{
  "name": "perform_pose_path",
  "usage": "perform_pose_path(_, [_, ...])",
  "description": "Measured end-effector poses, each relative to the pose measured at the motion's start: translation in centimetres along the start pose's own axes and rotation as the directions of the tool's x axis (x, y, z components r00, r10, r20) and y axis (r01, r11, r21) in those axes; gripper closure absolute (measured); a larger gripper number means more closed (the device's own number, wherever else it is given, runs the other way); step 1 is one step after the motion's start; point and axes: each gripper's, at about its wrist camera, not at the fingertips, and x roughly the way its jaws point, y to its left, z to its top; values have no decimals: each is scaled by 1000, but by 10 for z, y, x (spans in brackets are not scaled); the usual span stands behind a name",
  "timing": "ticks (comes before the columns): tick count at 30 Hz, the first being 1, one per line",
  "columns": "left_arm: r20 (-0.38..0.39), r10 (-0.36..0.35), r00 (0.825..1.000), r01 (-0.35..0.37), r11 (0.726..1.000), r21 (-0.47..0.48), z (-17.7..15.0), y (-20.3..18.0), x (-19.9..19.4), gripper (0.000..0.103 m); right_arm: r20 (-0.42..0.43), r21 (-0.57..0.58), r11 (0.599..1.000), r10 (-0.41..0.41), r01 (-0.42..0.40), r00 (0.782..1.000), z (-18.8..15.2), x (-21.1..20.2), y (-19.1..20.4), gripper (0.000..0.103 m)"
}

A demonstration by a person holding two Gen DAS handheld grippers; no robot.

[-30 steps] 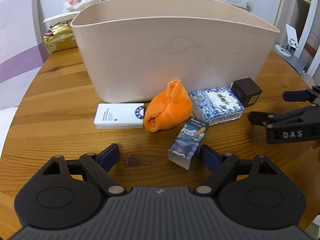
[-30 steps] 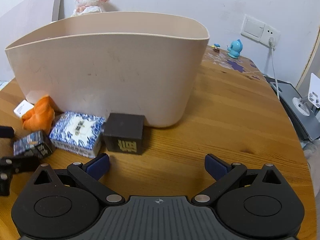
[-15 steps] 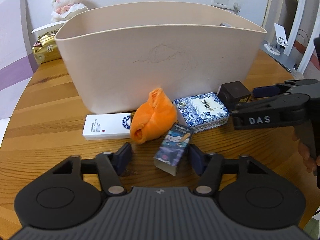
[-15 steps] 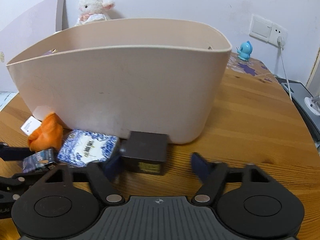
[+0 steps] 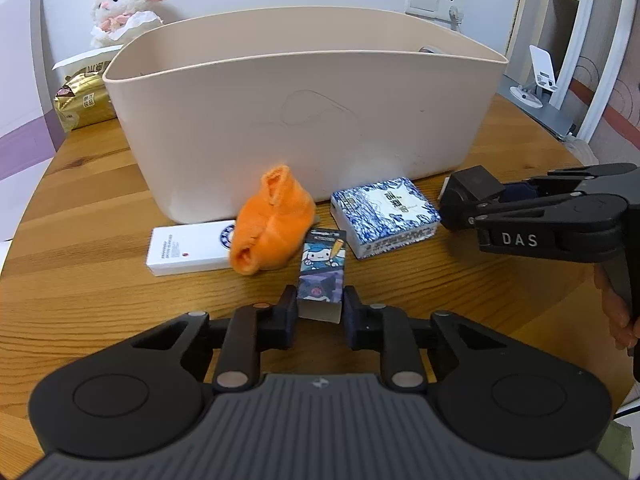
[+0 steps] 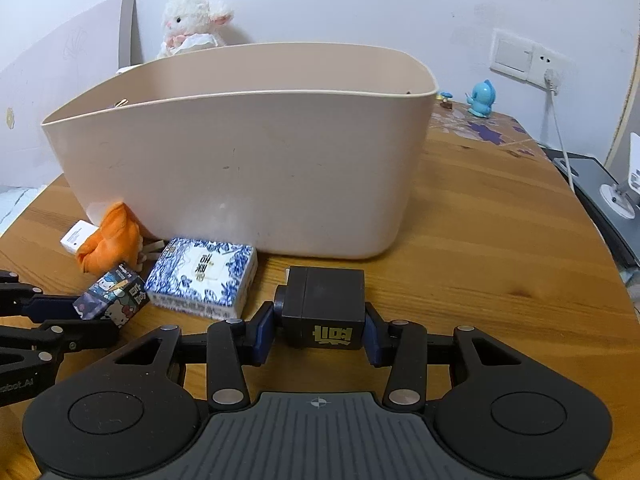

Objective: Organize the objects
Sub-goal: 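Grasp the black box with the right tool while the left grasps the cartoon box, then carry both boxes over the bin and open both tools to release them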

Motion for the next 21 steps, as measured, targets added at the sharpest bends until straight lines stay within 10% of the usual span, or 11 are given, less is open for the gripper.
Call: perform_pose_path(21, [162,38,986,-44,998,37,7,2,-83,78,240,-6,1000,-15,17,971,19,-111,0,62])
